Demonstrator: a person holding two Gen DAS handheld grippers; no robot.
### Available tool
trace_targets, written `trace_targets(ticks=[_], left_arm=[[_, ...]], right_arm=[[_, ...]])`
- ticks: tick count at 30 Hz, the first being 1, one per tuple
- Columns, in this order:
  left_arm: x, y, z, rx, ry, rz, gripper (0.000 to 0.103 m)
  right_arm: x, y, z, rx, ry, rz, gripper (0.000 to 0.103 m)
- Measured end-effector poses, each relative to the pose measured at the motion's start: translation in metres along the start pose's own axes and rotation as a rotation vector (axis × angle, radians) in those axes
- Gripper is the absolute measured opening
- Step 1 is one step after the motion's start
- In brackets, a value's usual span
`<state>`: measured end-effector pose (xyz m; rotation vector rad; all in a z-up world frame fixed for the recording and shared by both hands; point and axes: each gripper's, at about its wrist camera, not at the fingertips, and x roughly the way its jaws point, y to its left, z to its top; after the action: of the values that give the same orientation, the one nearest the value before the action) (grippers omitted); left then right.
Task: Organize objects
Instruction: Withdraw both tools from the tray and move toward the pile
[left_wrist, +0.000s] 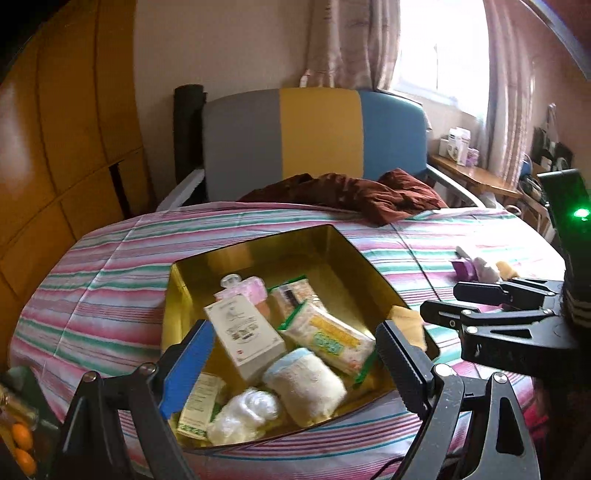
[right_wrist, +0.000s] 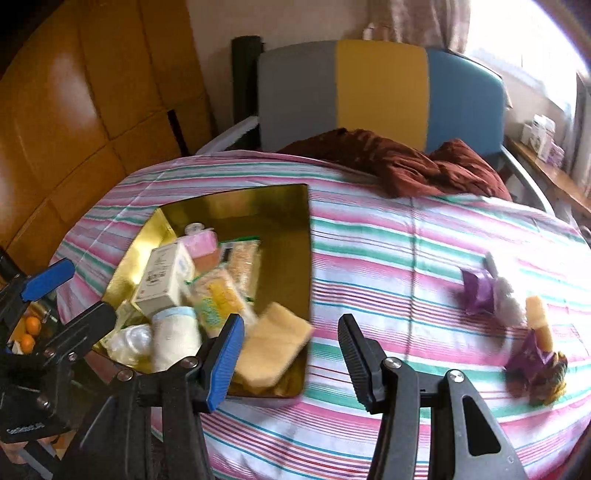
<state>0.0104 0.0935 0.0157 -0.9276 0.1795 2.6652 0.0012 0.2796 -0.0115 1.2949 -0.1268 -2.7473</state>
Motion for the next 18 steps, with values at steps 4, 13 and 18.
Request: trace_targets(ticks=[4, 13, 18], left_arm=[[0.004, -0.015, 0.003, 0.035, 0.002, -0.037, 0.090], [0.012, -0.046, 0.015, 0.095, 0.003, -0.100, 0.090], [0.017, -0.063, 0.019, 0.124, 0.009, -0.133, 0.090]], right_arm=[[0.000, -0.028, -0.006, 0.064, 0.022, -0.033, 0.053], [-0.011, -0.106, -0.020, 0.235, 0.055, -0.119, 0.053], [-0.025, -0.145, -0.027, 0.309, 0.051, -0.183, 0.053]])
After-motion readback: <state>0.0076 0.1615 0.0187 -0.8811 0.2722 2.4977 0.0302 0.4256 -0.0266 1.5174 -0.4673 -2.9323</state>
